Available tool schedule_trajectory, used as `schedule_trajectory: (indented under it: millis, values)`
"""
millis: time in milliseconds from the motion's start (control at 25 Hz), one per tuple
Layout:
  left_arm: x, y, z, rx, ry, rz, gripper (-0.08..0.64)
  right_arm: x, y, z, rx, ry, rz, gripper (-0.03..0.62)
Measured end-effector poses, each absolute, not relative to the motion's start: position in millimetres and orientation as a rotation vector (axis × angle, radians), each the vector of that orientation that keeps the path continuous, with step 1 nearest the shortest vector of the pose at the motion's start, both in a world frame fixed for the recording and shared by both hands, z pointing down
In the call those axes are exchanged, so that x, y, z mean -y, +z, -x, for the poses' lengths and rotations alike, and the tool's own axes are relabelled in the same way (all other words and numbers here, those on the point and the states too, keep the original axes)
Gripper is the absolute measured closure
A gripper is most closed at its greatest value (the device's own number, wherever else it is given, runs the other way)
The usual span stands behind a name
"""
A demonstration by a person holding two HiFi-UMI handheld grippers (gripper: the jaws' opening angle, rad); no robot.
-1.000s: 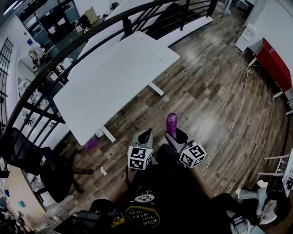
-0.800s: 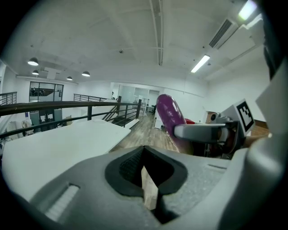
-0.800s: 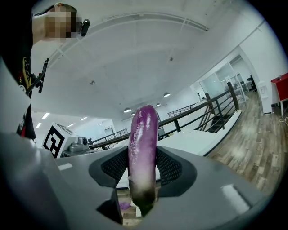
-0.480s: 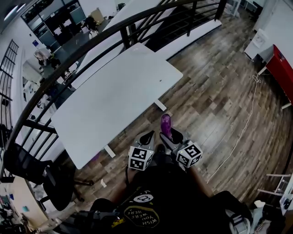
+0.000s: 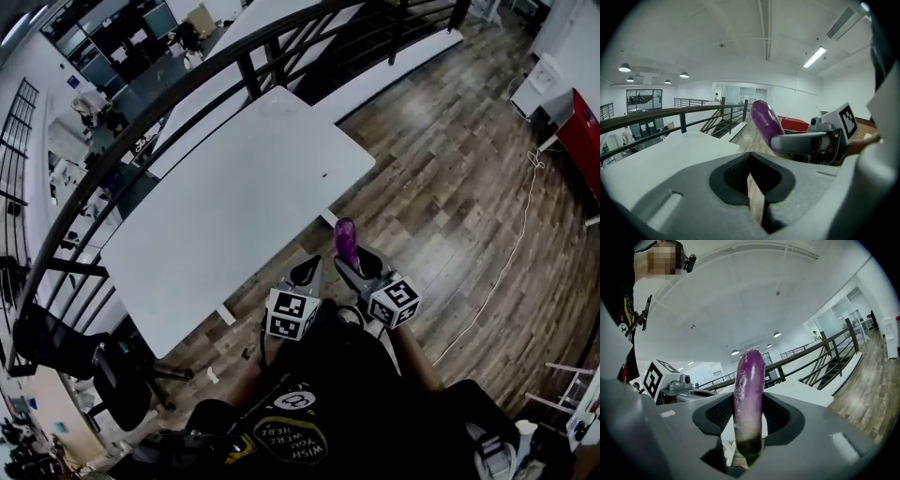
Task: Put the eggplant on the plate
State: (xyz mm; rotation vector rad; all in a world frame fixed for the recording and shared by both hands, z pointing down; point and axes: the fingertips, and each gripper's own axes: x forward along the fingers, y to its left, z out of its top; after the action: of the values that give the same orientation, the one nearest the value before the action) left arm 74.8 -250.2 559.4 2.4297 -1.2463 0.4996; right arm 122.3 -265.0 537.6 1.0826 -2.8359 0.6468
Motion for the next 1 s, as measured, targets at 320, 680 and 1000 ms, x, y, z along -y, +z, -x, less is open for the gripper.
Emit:
schedule_trajectory:
  millis: [320, 680, 1000]
  values:
    - [332, 569, -52, 1.308, 0.469, -2.397, 0.555, 336, 547, -105, 2.831, 0.645, -1.042, 0.394]
    - [475, 585, 10, 1.321, 0.375, -2.375, 0.555, 471, 567, -56, 2.770, 0.609, -1.076, 0.394]
    - [568, 589, 38, 1.296, 0.296, -2.356, 0.555, 571, 575, -22, 2.694, 0.573, -1.053, 0.394]
